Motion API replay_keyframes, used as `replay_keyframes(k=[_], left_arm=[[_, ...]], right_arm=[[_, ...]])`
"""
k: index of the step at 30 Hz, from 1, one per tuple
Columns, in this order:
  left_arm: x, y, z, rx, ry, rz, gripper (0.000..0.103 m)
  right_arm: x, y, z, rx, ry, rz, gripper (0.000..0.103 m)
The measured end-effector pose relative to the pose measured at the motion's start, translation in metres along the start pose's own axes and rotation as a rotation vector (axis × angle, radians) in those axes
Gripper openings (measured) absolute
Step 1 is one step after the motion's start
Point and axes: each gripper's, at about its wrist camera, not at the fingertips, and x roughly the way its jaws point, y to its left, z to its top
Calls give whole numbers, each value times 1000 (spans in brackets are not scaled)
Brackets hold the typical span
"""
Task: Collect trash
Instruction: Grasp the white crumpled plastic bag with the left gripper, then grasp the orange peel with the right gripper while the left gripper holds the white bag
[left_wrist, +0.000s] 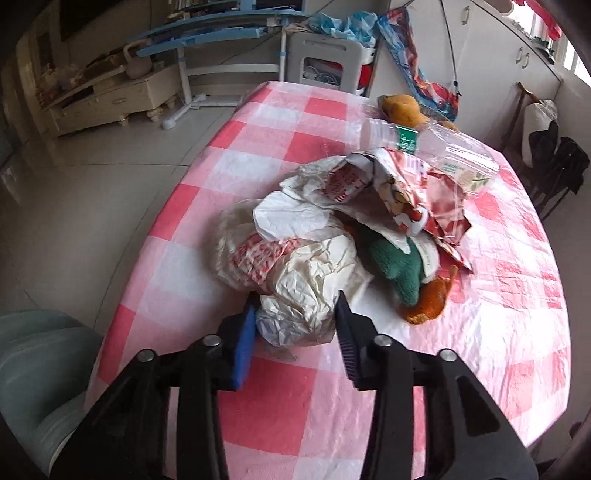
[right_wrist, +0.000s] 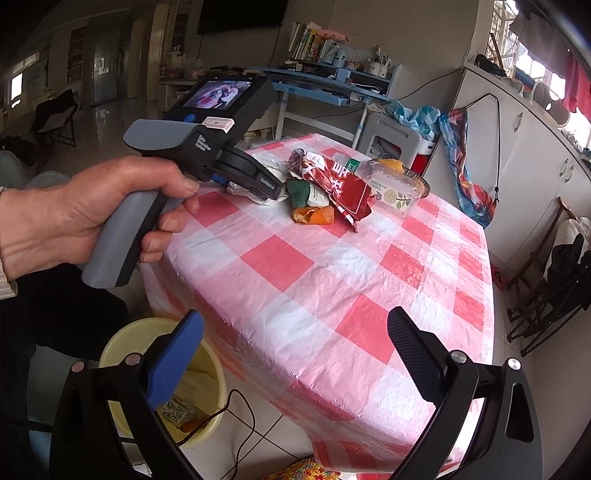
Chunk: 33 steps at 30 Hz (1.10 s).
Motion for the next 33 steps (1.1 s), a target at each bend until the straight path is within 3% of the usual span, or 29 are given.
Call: replay_keyframes(k=[6, 9, 12, 14, 19, 21, 22, 23, 25, 29, 33], left_arm=[[-28, 9, -25, 30, 74, -50, 33], [-41, 12, -40, 54, 116, -79, 37], [-48, 18, -48, 61, 109, -35, 55], [-49, 19, -45, 61, 84, 12, 72], [-43, 16, -34, 90, 40, 92, 78], [-39, 14, -32, 105, 41, 85, 72], [-35, 12, -31, 107, 61, 58, 52], [-33, 13, -31, 95, 76, 30, 39], [-34, 14, -29, 71, 69, -1, 32], [-43, 14, -25, 61, 36, -37, 30], [-49, 12, -21, 53, 23, -73, 29]], right_arm=[[0, -7, 2, 61, 0, 31, 95], [3, -10, 4, 86, 12, 44, 95], [12, -17, 11, 117, 34, 52, 95], [19, -23, 16, 144, 41, 54, 95], [48, -40, 36, 242, 48, 72, 95], [63, -45, 45, 275, 50, 84, 89], [71, -47, 50, 286, 57, 87, 81], [79, -48, 54, 292, 64, 88, 76], [94, -48, 61, 298, 79, 86, 70], [120, -47, 70, 308, 104, 93, 58], [134, -43, 75, 314, 106, 99, 56]])
